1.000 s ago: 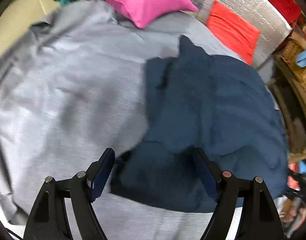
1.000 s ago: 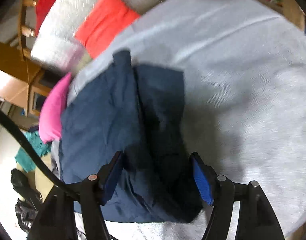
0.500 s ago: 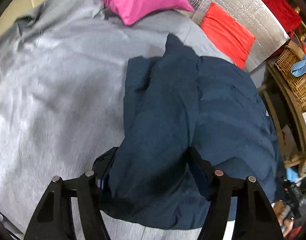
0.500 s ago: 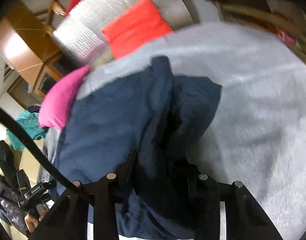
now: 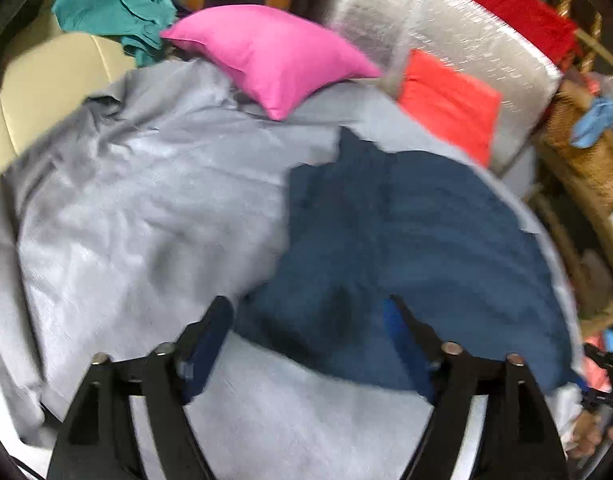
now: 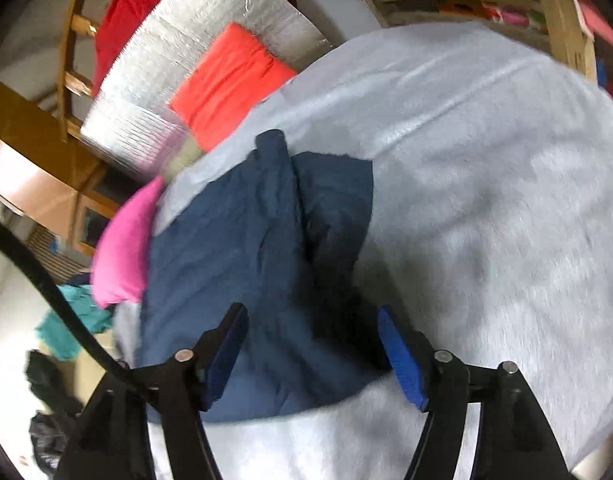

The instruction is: Fold large clothes

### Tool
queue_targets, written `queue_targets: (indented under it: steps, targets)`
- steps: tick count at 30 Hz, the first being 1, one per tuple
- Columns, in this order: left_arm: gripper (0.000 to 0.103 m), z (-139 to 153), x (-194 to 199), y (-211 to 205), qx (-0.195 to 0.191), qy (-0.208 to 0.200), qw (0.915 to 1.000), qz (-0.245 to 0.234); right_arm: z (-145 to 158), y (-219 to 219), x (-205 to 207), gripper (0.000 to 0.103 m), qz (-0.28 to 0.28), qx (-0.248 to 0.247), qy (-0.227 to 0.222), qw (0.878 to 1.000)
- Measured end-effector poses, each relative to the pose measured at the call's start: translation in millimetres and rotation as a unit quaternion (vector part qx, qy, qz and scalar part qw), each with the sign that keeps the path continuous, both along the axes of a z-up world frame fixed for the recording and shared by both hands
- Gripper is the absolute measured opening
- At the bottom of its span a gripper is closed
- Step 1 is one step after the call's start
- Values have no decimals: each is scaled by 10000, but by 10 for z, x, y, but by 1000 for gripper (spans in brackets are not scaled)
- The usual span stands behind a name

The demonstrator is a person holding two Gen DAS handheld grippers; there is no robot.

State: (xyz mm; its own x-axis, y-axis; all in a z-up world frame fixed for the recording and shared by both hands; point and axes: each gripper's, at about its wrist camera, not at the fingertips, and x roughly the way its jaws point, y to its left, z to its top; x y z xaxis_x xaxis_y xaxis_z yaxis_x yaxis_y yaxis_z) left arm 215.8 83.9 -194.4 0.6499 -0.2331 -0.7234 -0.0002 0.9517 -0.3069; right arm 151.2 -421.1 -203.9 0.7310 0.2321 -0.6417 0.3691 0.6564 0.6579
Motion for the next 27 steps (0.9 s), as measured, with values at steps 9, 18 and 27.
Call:
queue_targets:
  steps: [9, 18, 27]
  targets:
    - [84, -476, 124, 59, -1661, 1276, 9774, 302, -329, 248, -228, 79, 301, 1359, -19, 9903]
    - [75, -692, 552, -100, -1998, 1385, 9674, 710, -662, 403, 387, 67, -98, 1515, 209, 9882]
    - [56, -450, 831, -425, -1162, 630, 9906, 352, -76, 612, 596, 43, 104, -320, -495, 9982]
